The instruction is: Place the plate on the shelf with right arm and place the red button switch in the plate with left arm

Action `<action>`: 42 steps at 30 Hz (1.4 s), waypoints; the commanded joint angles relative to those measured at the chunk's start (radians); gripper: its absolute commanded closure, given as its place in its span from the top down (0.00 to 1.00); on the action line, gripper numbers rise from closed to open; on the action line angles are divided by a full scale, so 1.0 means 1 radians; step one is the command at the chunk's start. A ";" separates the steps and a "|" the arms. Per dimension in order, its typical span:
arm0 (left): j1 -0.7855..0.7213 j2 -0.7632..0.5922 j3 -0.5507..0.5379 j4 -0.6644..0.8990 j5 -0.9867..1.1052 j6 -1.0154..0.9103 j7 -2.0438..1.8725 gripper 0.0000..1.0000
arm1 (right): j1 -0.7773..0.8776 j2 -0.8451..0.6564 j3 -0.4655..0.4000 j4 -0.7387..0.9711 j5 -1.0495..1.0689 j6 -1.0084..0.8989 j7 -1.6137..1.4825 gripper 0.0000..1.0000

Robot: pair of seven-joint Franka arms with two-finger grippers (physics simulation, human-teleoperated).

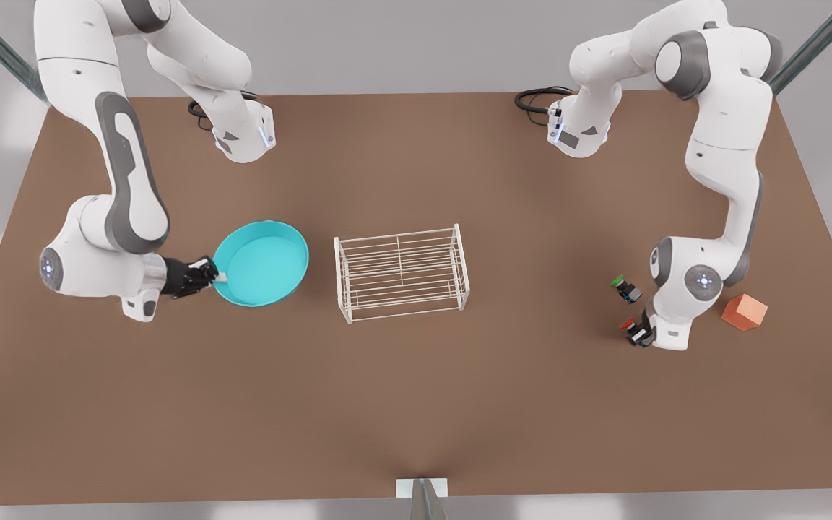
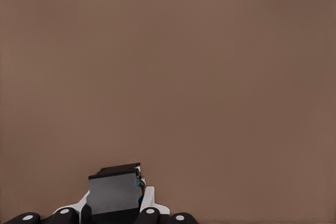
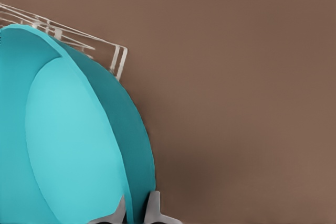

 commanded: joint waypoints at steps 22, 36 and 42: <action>-0.115 -0.167 -0.595 0.316 -0.088 -0.655 -0.659 0.28 | 0.472 0.174 0.032 0.105 0.118 0.220 0.610 0.23; -0.456 0.021 -0.608 0.389 0.004 -0.379 -1.050 1.00 | 0.501 -0.035 -0.354 0.312 -0.368 -0.315 0.587 1.00; -0.292 -0.065 -0.642 0.447 0.024 -0.839 -0.544 1.00 | 0.499 -0.024 -0.356 0.312 -0.359 -0.327 0.604 1.00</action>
